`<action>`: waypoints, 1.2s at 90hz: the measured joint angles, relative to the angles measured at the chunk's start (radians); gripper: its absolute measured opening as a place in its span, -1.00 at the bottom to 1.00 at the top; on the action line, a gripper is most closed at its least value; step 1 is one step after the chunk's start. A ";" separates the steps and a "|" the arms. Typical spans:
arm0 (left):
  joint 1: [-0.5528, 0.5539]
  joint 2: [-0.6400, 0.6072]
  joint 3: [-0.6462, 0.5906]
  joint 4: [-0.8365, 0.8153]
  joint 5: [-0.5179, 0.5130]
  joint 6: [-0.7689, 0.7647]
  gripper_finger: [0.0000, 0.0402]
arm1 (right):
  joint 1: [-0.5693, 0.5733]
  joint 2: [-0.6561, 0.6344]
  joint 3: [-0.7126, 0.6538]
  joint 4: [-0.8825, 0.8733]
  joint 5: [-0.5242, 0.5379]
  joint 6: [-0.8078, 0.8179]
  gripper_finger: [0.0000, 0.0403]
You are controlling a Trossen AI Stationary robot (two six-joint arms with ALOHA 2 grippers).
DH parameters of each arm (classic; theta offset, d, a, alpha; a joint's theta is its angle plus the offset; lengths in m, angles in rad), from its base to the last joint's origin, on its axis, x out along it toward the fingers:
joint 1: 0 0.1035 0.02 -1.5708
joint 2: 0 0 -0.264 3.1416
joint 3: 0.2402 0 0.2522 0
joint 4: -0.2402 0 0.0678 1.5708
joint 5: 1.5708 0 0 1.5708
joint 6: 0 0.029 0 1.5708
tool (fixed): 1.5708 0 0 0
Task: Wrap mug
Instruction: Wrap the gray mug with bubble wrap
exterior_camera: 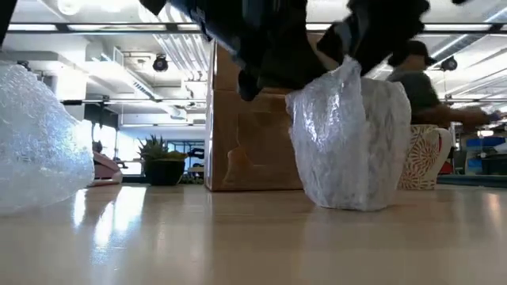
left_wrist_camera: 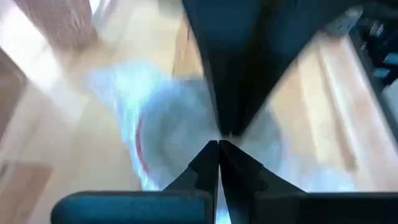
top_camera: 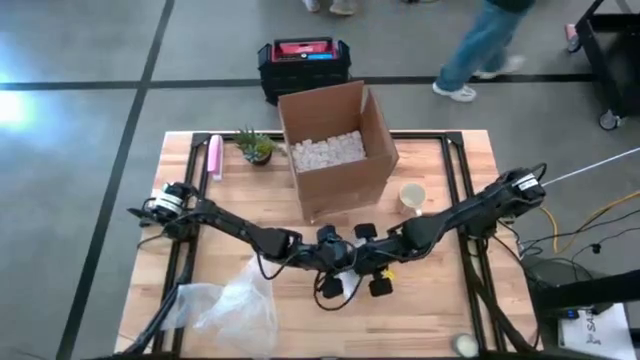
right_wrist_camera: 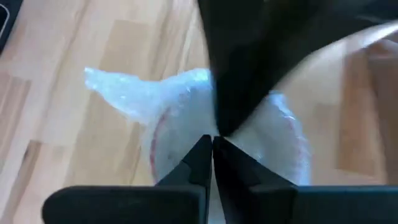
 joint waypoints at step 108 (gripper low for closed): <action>0.000 0.010 0.000 0.001 -0.013 -0.001 -1.00 | 0.002 0.085 0.052 -0.144 0.030 -0.004 -0.99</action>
